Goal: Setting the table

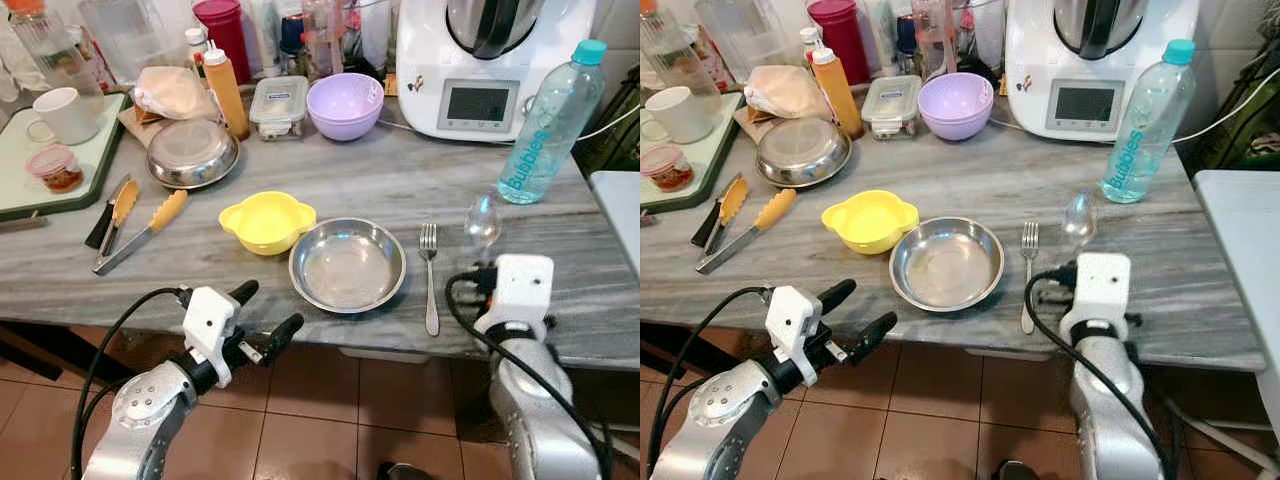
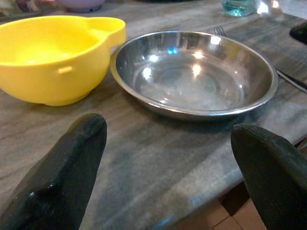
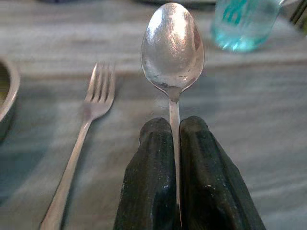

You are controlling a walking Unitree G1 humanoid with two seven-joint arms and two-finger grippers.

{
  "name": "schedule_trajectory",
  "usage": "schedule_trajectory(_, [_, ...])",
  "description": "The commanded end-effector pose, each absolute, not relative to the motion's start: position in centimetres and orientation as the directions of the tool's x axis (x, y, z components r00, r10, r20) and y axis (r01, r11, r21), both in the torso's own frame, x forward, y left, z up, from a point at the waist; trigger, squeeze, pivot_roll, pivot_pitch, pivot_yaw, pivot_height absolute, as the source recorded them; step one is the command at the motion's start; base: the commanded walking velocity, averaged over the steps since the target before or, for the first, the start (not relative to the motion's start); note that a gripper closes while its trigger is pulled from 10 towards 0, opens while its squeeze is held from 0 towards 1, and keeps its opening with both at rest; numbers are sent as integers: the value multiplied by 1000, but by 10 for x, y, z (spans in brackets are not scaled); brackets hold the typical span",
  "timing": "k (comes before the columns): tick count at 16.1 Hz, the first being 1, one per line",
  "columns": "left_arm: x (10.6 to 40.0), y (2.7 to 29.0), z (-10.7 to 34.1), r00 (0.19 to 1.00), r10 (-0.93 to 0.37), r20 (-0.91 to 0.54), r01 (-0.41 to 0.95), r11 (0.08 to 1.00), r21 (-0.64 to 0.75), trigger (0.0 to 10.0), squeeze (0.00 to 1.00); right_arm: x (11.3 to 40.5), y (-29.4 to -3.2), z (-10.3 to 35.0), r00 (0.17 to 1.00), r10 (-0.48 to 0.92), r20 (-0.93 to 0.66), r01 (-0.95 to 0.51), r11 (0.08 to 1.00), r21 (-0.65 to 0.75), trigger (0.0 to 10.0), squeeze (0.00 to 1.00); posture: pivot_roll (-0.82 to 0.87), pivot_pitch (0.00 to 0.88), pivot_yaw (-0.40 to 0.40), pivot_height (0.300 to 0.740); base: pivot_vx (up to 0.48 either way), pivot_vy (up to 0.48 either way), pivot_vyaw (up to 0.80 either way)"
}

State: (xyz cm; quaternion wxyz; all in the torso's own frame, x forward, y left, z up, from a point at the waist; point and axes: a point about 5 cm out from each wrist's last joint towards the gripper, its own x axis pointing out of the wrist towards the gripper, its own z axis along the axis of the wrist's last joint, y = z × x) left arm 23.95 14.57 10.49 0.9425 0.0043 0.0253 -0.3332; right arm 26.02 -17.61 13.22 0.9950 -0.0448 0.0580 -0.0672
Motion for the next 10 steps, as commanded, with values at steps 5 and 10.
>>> schedule_trajectory(5, [235,146,99,741,-667,-76,667,745,-33,10000,0,260,-173,128,978,-108,-177,104,994,-35,10000,0,-75,169,101,740,0,0,0])
schedule_trajectory(10, [233,140,114,689,-725,-24,723,689,-51,10000,0,262,-176,124,968,-124,-217,121,992,-29,10000,0,-70,158,93,740,0,0,0])
